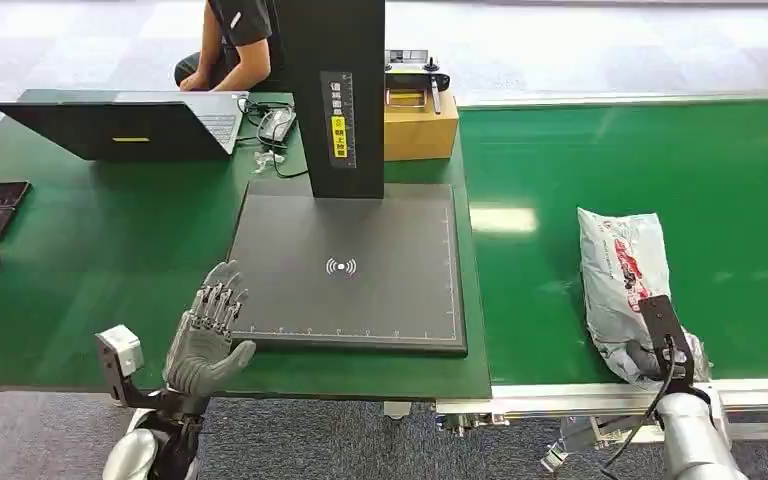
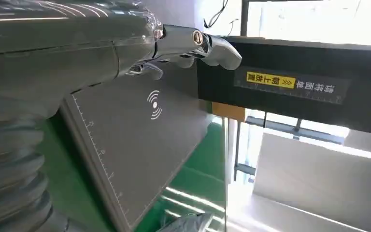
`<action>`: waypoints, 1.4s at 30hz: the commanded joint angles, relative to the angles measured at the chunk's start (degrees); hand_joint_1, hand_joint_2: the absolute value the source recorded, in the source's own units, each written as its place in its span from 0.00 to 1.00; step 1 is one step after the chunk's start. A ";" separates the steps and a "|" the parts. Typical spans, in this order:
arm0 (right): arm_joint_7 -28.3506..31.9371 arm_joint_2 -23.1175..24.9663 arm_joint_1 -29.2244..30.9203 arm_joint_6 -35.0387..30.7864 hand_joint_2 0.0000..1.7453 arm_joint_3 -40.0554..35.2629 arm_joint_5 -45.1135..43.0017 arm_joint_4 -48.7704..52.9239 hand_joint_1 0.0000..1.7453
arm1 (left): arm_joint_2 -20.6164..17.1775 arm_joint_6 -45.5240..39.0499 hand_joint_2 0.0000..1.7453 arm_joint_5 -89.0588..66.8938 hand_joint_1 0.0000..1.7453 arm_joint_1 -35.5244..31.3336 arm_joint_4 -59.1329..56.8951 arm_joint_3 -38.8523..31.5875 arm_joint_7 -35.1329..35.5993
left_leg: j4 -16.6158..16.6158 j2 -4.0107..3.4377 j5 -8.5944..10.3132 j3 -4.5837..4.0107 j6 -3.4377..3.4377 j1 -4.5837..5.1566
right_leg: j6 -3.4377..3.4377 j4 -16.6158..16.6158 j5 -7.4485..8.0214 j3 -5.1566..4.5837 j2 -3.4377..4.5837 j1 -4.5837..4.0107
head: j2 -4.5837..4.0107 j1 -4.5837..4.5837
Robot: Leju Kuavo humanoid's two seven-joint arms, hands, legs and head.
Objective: Moved the parcel from conveyor to table for the left to box.
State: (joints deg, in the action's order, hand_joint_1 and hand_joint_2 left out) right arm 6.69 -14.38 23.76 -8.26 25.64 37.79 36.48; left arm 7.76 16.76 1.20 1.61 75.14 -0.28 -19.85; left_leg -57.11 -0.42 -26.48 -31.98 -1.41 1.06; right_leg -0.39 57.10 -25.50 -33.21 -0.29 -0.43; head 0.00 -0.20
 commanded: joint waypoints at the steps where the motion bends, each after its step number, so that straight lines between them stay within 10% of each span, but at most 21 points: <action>1: 0.55 0.70 1.24 -0.03 1.00 2.26 0.79 -5.60 1.00 | -0.02 -0.52 1.00 -0.10 0.00 -1.27 -1.81 -0.43 0.26 | 0.13 0.10 0.04 0.15 0.22 -0.09 | 0.07 -0.16 0.04 0.18 -0.03 -0.05 | 0.00 0.00; 17: 6.38 3.29 0.64 -2.57 1.00 2.53 -0.66 1.49 1.00 | 0.32 -1.03 1.00 -0.15 0.00 -0.74 -1.13 -0.79 0.28 | 0.05 -0.01 0.01 0.07 0.14 -0.05 | 0.07 -0.06 0.02 0.08 0.06 -0.03 | 0.00 0.00; 42: 14.85 5.48 -14.08 -10.56 1.00 -13.29 9.25 42.36 1.00 | -0.28 -0.39 1.00 -0.36 0.00 -0.83 -1.34 0.34 -0.78 | 0.05 -0.02 -0.03 -0.03 0.19 -0.03 | 0.06 0.00 -0.04 -0.06 0.08 0.01 | 0.00 0.00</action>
State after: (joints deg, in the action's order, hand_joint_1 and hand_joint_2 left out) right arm 21.04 -10.32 13.94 -18.58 19.57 44.21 64.84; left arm 7.85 16.13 0.96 1.96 75.17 -0.31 -20.41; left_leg -57.11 -0.39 -26.46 -32.10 -1.43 1.06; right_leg -0.38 57.11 -25.51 -33.31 -0.31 -0.43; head 0.00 -0.20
